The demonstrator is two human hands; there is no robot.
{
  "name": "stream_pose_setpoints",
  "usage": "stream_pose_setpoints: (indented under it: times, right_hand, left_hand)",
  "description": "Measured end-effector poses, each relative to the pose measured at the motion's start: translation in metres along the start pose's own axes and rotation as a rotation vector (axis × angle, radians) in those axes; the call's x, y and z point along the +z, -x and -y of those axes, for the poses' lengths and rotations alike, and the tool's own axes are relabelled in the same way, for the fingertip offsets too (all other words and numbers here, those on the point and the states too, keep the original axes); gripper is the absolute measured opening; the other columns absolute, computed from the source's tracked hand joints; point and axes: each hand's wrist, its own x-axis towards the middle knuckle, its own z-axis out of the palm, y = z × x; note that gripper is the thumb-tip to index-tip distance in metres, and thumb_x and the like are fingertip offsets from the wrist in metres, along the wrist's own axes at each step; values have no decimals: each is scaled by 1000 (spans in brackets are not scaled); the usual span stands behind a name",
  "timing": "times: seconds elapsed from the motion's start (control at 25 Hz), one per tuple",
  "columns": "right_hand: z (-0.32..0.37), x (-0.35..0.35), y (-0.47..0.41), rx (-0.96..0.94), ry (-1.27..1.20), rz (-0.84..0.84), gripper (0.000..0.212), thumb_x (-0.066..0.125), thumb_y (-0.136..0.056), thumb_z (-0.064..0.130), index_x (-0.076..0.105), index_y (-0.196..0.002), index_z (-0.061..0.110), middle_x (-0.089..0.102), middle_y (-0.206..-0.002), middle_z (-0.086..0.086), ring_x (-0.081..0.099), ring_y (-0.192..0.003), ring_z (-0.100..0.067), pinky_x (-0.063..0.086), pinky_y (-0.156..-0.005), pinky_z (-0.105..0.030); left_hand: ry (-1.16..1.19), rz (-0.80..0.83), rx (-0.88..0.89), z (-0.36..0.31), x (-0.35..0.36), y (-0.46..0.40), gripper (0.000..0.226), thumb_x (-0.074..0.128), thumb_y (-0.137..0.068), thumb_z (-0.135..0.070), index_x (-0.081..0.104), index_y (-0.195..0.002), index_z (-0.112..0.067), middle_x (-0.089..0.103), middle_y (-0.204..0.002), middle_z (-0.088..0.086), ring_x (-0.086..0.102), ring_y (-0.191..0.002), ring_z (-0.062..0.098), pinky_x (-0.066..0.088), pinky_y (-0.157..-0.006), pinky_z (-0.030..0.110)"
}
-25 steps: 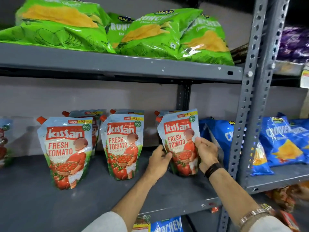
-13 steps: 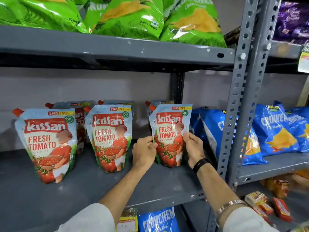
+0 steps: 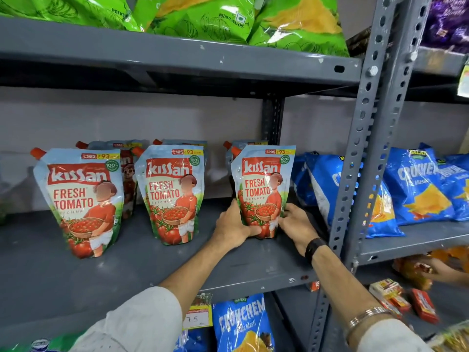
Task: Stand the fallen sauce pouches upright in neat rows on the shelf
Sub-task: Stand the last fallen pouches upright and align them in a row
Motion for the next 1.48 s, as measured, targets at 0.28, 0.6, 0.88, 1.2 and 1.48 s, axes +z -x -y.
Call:
stream_pose_setpoints:
  times: [0.28,0.6,0.88,1.2,1.48]
  right_hand:
    - [-1,8,-5,-5,5,-24,46,56,-85,-11,63,-124,11,72,-117,-8,66,-113,-22,52,-104,-46]
    - [5,2,9,42,7,13,44,54,-91,-7,57,-132,10,68,-124,-7,63,-114,-21,50,-106,-43]
    - [15,37,71,-383,151,-203,18,69,-84,10,62,-88,26,69,-79,3,65,-71,-6,51,-60,-15]
    - [38,146,54,-185,224,356,76,84,-77,23,42,-140,17,55,-131,9,54,-123,-14,45,-109,-37]
    - [39,167,45,-61,25,430,56,81,-77,5,61,-128,15,71,-125,-4,66,-116,-19,50,-108,-45]
  left_hand:
    - [-42,-14,14,3,0,-5,90,89,-67,-31,41,-143,-25,64,-136,-1,59,-125,20,40,-95,27]
    - [-37,52,14,0,-5,8,90,89,-69,-34,39,-144,-24,63,-138,-3,59,-126,19,43,-102,29]
    - [-110,-217,89,28,-82,75,32,84,-68,-49,64,-90,-37,66,-83,-14,61,-78,-2,50,-66,13]
    - [-151,-427,-139,67,-142,85,84,88,-71,-33,36,-134,-11,44,-135,8,49,-125,25,43,-101,35]
    - [81,-136,-242,84,-155,60,80,85,-77,-18,38,-142,-16,61,-138,6,57,-126,24,42,-113,48]
